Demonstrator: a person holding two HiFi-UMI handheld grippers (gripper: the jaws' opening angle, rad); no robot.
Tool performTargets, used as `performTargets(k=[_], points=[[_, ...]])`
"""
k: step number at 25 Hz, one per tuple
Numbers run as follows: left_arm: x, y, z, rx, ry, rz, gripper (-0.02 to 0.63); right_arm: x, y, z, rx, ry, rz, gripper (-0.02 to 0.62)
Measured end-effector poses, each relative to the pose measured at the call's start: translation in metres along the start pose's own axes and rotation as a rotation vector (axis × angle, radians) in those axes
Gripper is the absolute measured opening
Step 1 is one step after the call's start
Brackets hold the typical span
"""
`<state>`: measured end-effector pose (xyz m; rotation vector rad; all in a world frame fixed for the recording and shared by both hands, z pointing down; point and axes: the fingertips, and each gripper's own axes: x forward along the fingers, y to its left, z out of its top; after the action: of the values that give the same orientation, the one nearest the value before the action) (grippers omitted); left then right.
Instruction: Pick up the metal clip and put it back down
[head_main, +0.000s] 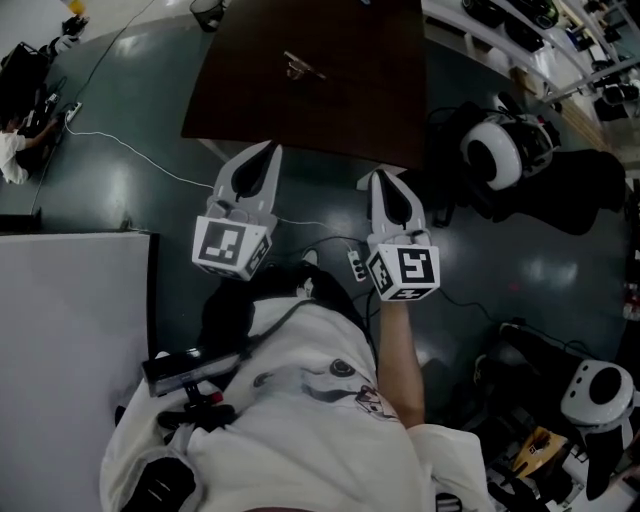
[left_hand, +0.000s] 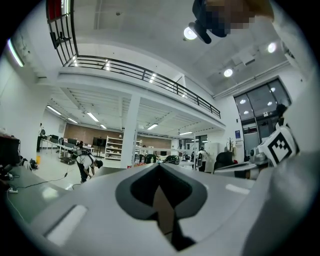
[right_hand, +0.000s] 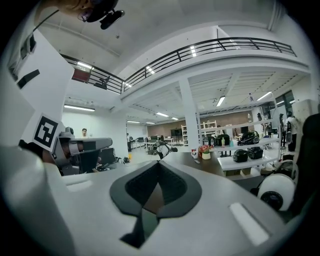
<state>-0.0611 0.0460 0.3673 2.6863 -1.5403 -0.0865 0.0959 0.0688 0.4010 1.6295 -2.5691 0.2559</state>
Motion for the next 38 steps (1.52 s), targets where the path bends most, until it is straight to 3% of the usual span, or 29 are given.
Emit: performTargets(k=[19,27,38], points=[[-0.132,0.007,-0.008,-0.027,0.006,0.002,-0.002,-0.063,0.105,-0.025,-0.006,0.027,-0.009,0.000],[-0.150,0.010,0.007,-0.004,-0.028,0.051,-0.002,-0.073,0.116,-0.013,-0.043,-0.016,0.022,0.000],[-0.135,-0.008,0.033,0.041,-0.078,0.033,-0.002,-0.079,0.097,0.009,-0.079,-0.062,0.005,-0.002]])
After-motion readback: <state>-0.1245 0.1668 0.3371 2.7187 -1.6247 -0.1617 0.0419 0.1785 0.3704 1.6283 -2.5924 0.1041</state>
